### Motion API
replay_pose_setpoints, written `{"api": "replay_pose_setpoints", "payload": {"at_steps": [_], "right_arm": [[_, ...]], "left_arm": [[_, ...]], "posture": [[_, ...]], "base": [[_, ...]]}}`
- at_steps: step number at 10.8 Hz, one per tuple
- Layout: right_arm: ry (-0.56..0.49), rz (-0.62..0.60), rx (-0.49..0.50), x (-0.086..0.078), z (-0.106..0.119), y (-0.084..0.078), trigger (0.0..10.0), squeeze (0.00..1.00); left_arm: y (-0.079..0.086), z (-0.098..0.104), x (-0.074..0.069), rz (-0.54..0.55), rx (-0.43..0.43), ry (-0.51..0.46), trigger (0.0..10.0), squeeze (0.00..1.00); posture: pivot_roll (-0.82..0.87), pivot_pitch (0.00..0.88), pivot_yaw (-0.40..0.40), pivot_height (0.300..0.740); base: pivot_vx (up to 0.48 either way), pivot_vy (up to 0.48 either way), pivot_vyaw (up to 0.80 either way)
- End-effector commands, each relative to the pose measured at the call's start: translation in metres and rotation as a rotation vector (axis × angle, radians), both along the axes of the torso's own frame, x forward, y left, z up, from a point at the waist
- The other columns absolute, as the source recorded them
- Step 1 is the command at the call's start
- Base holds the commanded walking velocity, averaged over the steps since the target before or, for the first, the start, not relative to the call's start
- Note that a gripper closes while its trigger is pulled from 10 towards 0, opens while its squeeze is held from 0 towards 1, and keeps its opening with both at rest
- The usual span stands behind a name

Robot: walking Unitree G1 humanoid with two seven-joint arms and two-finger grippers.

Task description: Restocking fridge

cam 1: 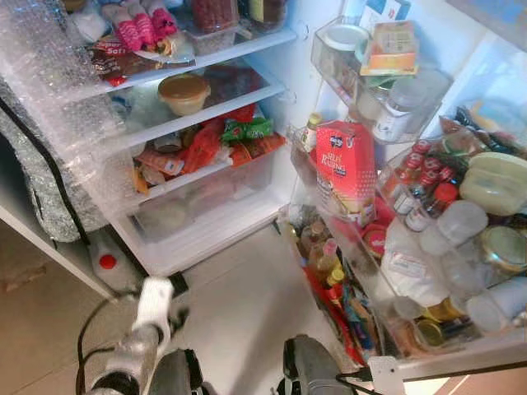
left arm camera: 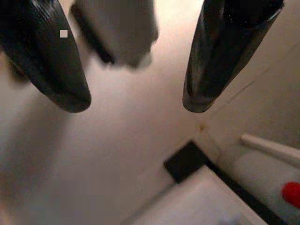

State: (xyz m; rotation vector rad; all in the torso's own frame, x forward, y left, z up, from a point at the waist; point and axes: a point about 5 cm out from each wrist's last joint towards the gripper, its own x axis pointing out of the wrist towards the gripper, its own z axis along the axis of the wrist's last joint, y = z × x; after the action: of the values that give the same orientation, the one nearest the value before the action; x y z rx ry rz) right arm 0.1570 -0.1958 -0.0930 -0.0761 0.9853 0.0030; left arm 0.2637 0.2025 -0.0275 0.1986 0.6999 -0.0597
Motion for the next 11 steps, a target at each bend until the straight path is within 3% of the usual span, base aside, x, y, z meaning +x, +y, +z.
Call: {"api": "replay_pose_setpoints", "payload": {"at_steps": [1,4,7,11], "right_arm": [[0.021,0.026,0.071,-0.007,-0.005,0.020,10.0,0.00],[0.024,0.027,0.074,-0.007,-0.005,0.019,10.0,0.00],[0.027,0.026,0.085,-0.008,-0.005,0.019,10.0,0.00],[0.016,0.013,0.104,-0.008,-0.005,0.021,10.0,0.00]], "left_arm": [[0.002,-0.016,-0.019,-0.027,0.052,0.093,10.0,0.00],[-0.002,-0.026,-0.031,-0.004,0.031,0.126,10.0,0.00],[0.001,-0.024,-0.029,0.010,0.050,0.112,10.0,0.00],[0.001,-0.028,-0.035,0.023,0.036,0.129,10.0,0.00]], "posture": [[-0.15,0.146,-0.037,0.639],[-0.15,0.163,-0.045,0.682],[-0.15,0.171,-0.045,0.740],[-0.15,0.176,-0.044,0.740]], "base": [[0.000,0.000,0.00],[0.000,0.000,0.00],[0.000,0.000,0.00],[0.000,0.290,0.00]]}}
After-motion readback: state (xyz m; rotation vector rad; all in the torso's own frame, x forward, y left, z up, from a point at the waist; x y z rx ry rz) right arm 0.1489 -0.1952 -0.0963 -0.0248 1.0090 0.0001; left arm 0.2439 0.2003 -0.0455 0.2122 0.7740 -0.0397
